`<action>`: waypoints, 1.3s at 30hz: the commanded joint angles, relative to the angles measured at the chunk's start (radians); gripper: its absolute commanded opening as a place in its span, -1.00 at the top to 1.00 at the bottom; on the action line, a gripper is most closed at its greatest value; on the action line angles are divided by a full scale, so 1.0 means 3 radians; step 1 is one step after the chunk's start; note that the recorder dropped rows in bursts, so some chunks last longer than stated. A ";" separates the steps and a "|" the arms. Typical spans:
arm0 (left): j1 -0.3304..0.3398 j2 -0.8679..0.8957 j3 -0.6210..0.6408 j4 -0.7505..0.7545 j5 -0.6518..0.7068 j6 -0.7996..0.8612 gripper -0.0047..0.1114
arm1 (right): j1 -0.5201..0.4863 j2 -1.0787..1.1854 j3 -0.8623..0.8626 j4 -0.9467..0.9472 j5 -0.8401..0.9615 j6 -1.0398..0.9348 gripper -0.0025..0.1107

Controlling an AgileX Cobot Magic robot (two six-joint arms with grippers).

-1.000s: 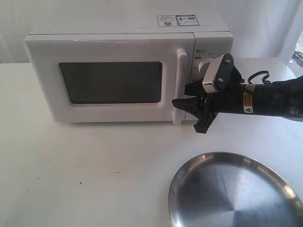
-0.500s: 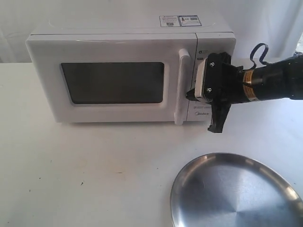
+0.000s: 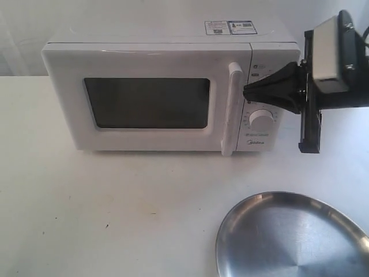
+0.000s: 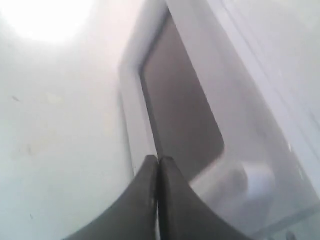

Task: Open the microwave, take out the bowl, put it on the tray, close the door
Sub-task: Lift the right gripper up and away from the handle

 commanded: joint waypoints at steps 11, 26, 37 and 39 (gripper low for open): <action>-0.0008 -0.0007 -0.0008 0.0046 -0.0001 -0.0008 0.92 | -0.0021 -0.0269 0.0011 -0.0012 -0.0399 0.0294 0.96; -0.0008 -0.0007 -0.0008 0.0046 -0.0001 -0.0008 0.92 | -0.0477 -0.0009 -0.0003 0.1712 -0.0097 0.0303 0.96; -0.0008 -0.0007 -0.0008 0.0046 -0.0001 -0.0008 0.92 | -0.0385 0.0722 0.0004 0.0963 -0.0399 0.0227 0.96; -0.0008 -0.0007 -0.0008 0.0046 -0.0001 -0.0008 0.92 | -0.0342 0.0854 0.0011 0.0850 -0.0399 0.0061 0.96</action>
